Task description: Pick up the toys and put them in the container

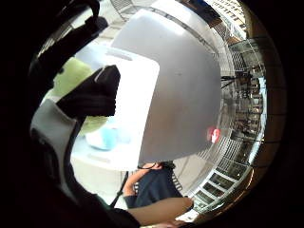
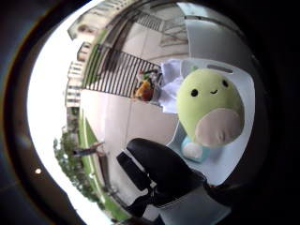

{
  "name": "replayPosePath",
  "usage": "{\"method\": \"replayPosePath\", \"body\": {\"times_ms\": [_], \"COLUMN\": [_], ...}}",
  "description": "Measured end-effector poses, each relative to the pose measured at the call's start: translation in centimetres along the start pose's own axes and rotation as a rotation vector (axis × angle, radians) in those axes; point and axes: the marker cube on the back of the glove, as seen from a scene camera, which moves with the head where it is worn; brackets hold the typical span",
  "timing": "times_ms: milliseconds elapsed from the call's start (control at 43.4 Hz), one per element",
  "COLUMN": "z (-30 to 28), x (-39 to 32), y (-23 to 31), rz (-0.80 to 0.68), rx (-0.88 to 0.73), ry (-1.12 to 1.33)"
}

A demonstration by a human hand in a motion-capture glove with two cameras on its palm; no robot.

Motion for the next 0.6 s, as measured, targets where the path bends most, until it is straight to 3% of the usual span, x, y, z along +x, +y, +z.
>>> {"method": "replayPosePath", "body": {"times_ms": [230, 345, 484, 553, 599], "z": [-1.3, -1.6, -3.1, -4.4, -5.4], "x": [4.0, 7.8, 10.4, 10.0, 11.4], "y": [0.9, 3.1, 5.8, 8.5, 9.6], "rz": [0.014, -0.152, -0.107, -0.218, -0.208], "rx": [0.022, 0.040, 0.058, 0.056, 0.062], "ry": [-0.020, 0.046, 0.134, 0.111, 0.104]}}
